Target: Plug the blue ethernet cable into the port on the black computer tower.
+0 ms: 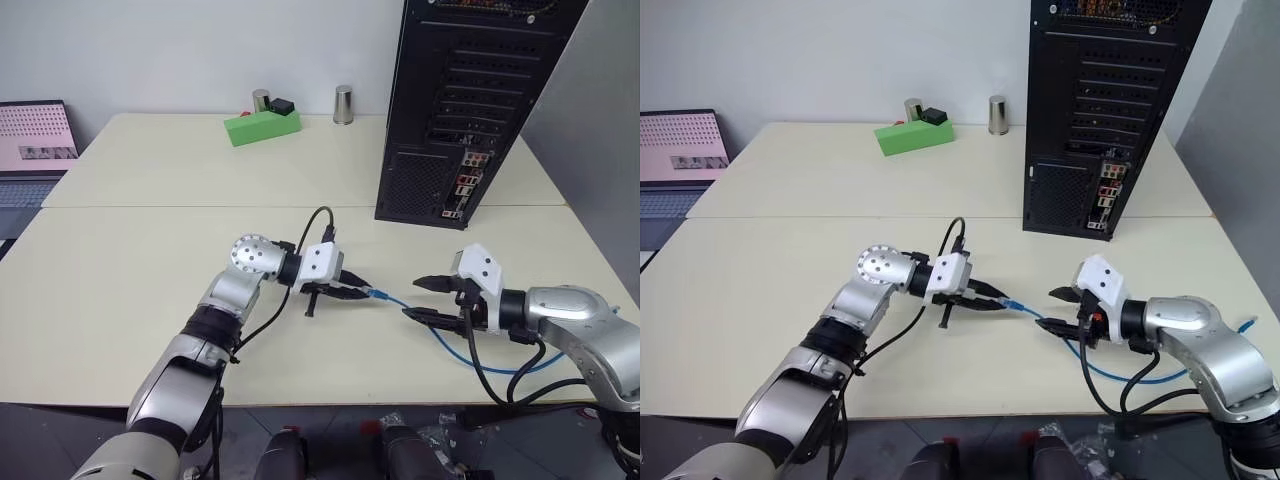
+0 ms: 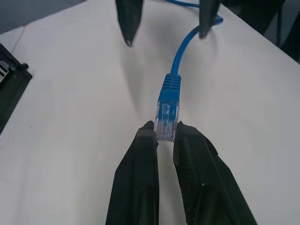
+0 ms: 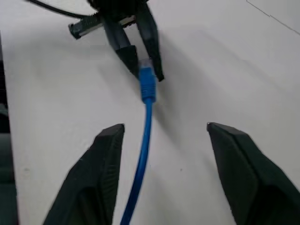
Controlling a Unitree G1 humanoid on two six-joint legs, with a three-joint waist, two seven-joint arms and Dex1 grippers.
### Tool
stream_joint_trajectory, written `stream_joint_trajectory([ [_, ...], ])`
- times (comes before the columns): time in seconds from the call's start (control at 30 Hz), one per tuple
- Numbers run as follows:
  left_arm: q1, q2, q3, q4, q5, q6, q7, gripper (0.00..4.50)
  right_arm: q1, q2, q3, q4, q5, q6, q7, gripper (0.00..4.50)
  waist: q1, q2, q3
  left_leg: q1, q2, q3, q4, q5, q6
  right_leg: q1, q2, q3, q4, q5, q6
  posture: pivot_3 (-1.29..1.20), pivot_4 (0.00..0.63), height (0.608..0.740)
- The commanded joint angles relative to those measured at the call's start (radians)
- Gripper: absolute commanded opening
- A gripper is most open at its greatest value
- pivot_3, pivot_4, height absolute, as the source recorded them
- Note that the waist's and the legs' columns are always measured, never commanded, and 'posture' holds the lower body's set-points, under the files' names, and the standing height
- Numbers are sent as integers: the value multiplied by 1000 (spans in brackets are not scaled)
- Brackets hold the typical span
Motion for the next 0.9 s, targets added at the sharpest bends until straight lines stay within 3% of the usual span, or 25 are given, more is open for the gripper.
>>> stream_joint_trajectory([
  [0.03,30,14,42,-13,6,-251,66,257,10,60,-80,-15,150,90,-39,3329,4,0,0,0,0,0,0,0,0,0,0,0,0,0,0,0,150,740],
  [0.3,41,19,68,159,71,-687,246,256,21,256,-62,39,277,177,-171,3329,18,0,0,0,-1,0,1,0,0,1,-1,0,0,0,0,0,150,740],
  [0.7,8,30,11,225,112,-828,366,254,-9,339,-20,79,304,181,-218,3329,17,-1,0,0,-1,0,1,0,0,0,0,-1,0,0,0,0,150,740],
  [0.9,6,46,-16,223,115,-841,398,254,-11,346,-22,86,309,178,-220,2104,17,-1,0,0,-1,0,1,0,0,0,0,-1,0,0,0,0,150,740],
])
